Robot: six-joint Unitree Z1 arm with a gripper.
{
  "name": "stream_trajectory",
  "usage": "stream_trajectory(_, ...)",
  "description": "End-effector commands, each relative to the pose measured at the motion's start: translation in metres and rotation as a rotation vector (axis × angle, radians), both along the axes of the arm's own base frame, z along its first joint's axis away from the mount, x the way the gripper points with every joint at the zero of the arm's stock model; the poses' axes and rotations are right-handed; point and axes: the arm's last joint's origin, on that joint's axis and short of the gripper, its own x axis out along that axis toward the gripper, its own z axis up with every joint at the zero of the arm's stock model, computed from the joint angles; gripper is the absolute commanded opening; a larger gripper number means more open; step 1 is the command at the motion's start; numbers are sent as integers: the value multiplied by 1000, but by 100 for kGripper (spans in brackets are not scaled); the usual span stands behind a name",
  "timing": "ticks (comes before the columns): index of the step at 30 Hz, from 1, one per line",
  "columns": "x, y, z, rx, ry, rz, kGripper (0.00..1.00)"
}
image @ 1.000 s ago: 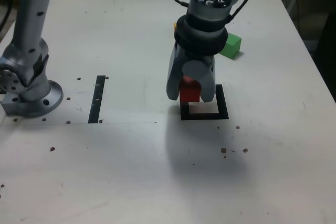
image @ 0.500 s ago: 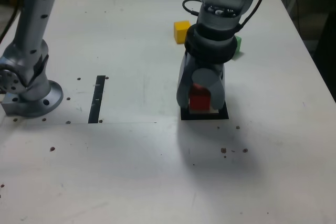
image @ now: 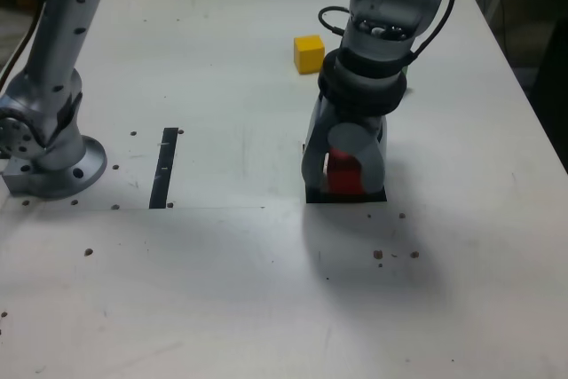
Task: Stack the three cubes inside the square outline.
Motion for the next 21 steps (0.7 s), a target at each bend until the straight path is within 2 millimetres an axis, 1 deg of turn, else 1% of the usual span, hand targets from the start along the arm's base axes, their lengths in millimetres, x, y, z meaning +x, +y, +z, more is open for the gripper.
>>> stream_trajectory(1,-5,4,9,-3,-11,4,96)
stream_trajectory(4,-6,6,13,-7,-22,-4,99)
stream_trajectory(7,-9,9,21,-8,-39,-16,99)
stream_trajectory(9,-14,12,30,1,-51,-19,99)
stream_trajectory(12,-27,22,46,23,-67,-11,99)
stream_trajectory(16,-45,45,66,59,-85,13,99)
stream_trajectory(21,-59,87,83,108,-102,66,99)
